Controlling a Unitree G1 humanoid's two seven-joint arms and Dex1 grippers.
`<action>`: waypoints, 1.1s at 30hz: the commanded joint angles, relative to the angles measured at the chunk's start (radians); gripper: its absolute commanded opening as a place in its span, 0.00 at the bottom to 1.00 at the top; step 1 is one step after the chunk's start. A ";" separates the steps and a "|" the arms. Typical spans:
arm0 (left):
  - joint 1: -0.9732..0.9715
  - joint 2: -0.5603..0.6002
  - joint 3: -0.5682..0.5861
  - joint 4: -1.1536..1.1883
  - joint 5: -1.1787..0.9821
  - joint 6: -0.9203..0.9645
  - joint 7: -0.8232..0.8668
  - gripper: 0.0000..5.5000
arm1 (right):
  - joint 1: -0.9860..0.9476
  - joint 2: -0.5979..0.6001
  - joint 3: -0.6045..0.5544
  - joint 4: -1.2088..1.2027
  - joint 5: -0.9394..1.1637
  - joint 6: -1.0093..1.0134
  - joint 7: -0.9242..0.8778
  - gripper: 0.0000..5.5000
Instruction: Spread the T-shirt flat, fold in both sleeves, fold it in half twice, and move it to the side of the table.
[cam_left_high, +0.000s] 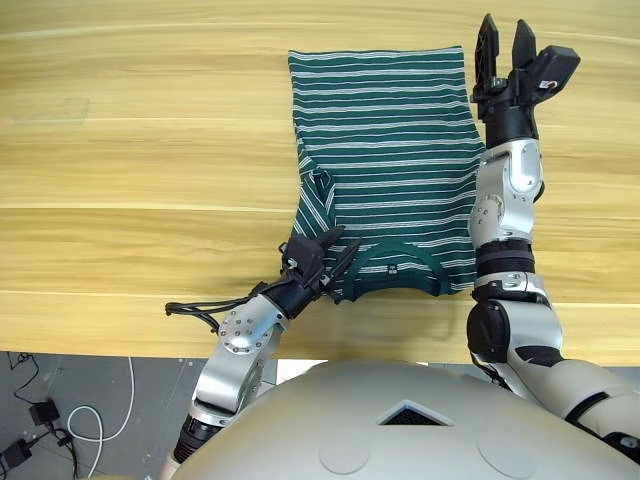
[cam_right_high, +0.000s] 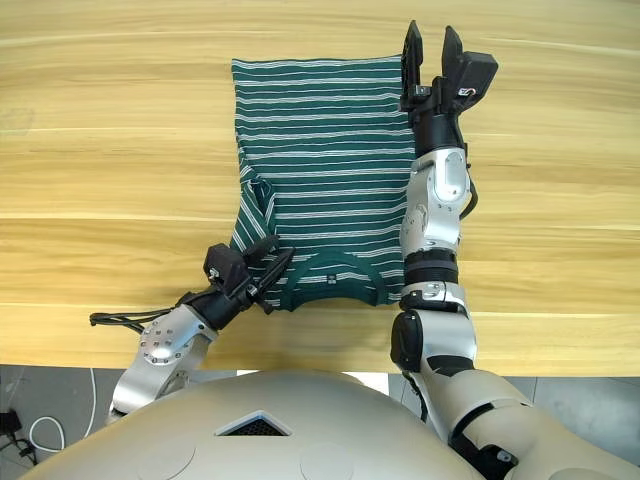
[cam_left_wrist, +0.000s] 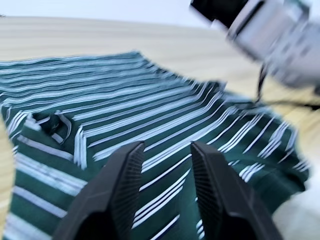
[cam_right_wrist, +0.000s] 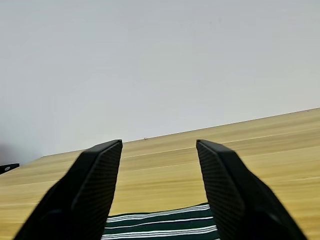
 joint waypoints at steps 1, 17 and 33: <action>-0.026 -0.016 0.058 -0.093 -0.208 0.068 -0.034 0.44 | -0.021 -0.016 -0.013 -0.016 0.029 0.027 0.014 0.50; -0.168 -0.055 0.708 -0.165 -0.470 0.044 0.381 0.47 | 0.558 -0.702 -0.331 -0.517 0.528 0.913 0.537 0.50; -0.149 -0.062 0.648 -0.185 -0.431 0.066 0.404 0.47 | 0.523 -0.775 -0.022 -0.377 0.038 0.522 0.669 0.50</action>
